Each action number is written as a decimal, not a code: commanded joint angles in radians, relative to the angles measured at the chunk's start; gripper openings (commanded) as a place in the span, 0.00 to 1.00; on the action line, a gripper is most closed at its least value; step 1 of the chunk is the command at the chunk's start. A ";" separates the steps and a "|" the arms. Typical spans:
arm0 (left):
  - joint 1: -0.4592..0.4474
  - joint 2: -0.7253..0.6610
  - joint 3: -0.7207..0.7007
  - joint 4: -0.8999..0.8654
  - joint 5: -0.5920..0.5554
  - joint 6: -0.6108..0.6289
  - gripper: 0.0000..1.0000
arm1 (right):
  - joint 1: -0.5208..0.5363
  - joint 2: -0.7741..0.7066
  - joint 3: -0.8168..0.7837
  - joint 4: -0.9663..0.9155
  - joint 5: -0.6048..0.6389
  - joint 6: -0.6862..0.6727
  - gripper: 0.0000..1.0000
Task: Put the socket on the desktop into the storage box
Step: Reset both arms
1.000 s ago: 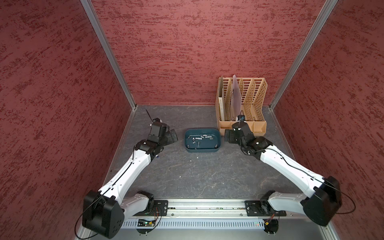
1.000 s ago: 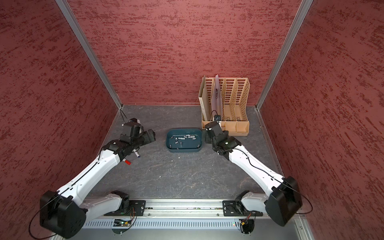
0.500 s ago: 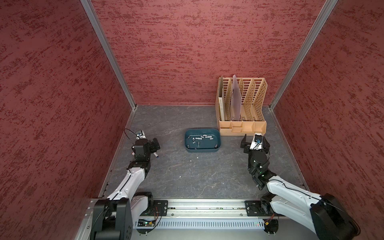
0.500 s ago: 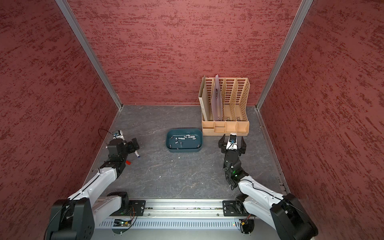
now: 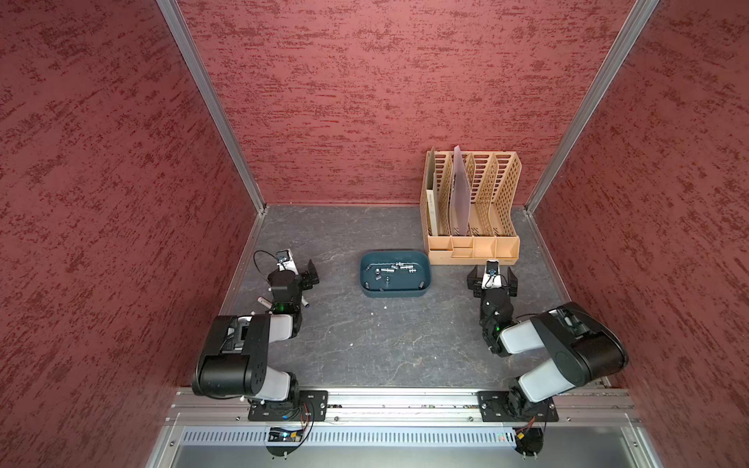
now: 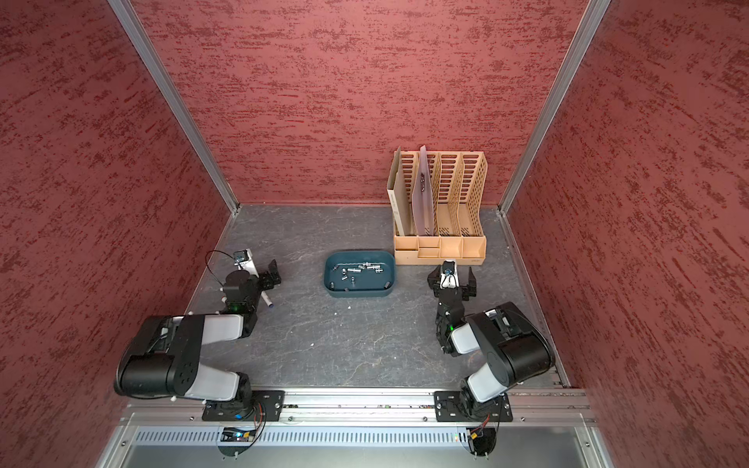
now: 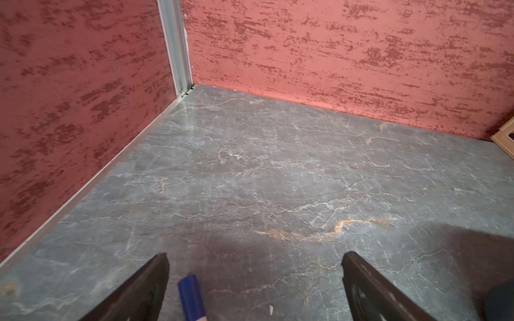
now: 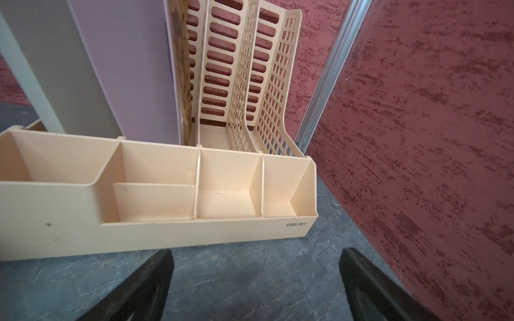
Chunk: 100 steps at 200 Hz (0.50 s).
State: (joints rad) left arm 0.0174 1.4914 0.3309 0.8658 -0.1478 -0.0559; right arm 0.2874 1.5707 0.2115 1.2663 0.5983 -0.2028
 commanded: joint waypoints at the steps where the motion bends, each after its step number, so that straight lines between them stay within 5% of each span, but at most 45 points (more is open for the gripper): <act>1: -0.018 0.037 -0.005 0.121 0.025 0.049 1.00 | -0.068 -0.044 0.017 -0.021 -0.199 0.069 0.98; 23: -0.015 0.037 0.039 0.029 0.071 0.057 1.00 | -0.176 0.007 0.020 -0.029 -0.428 0.130 0.99; 31: -0.011 0.051 0.035 0.071 0.077 0.060 1.00 | -0.177 0.033 0.025 0.024 -0.420 0.123 0.99; 61: -0.019 0.048 0.032 0.072 0.058 0.063 1.00 | -0.200 -0.017 0.142 -0.278 -0.448 0.155 0.98; 100: -0.022 0.046 0.031 0.069 0.054 0.063 1.00 | -0.202 -0.016 0.130 -0.250 -0.435 0.154 0.98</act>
State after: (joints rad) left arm -0.0013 1.5372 0.3546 0.9043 -0.0956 -0.0093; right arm 0.0944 1.5673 0.3431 1.0668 0.2020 -0.0704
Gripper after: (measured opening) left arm 0.996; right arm 0.985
